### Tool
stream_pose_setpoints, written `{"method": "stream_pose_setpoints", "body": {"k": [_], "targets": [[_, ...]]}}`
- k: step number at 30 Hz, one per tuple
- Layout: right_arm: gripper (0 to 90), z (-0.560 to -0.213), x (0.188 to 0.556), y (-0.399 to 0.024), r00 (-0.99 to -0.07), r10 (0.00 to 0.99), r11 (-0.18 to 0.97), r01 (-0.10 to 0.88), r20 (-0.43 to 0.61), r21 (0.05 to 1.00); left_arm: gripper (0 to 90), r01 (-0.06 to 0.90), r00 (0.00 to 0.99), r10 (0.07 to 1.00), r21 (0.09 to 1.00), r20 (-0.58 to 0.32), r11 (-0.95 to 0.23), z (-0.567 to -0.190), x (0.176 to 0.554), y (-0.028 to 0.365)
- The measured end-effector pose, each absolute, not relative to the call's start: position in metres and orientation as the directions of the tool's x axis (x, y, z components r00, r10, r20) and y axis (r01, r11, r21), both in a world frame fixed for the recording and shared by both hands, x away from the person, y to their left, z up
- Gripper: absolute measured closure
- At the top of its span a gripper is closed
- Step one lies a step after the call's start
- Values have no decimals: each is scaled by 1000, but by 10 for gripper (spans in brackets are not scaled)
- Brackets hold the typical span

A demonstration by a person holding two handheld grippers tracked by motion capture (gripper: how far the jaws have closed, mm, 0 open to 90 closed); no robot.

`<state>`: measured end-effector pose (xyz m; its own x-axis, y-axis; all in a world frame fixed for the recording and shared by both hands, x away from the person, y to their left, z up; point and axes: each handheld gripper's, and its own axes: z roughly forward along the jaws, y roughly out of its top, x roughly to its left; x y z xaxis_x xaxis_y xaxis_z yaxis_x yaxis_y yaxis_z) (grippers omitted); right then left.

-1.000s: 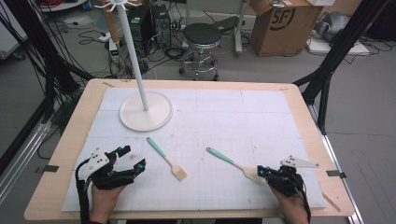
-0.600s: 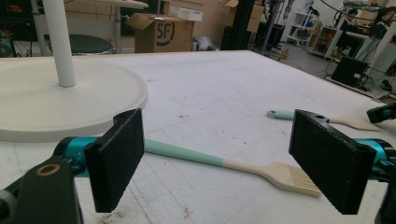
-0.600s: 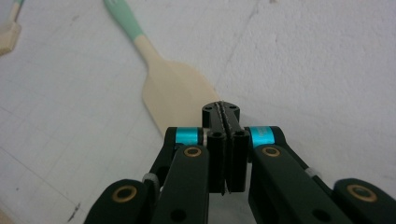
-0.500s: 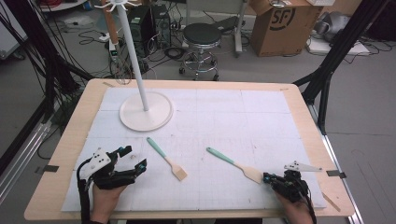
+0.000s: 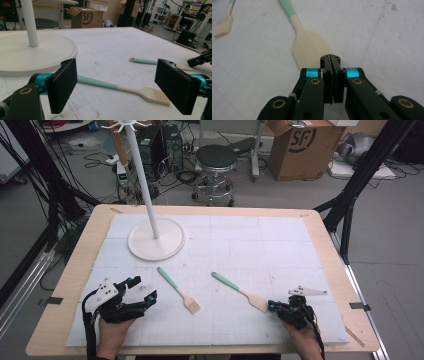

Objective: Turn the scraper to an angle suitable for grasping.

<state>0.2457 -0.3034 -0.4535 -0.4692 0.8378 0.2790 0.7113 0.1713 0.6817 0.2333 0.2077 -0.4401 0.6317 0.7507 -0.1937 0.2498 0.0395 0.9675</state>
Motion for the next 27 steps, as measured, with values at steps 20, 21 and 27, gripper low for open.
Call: {"method": "stream_pose_setpoints", "body": {"k": [20, 21, 27], "targets": [[899, -453, 294, -252, -506, 810, 206, 719, 297, 664, 189, 248, 628, 753, 968, -196, 46, -440, 233, 210], [899, -453, 295, -251, -508, 808, 208, 720, 298, 662, 189, 248, 628, 753, 968, -197, 46, -440, 234, 210], [899, -451, 303, -239, -521, 798, 218, 719, 303, 660, 189, 246, 630, 751, 968, -198, 49, -440, 233, 210]]}}
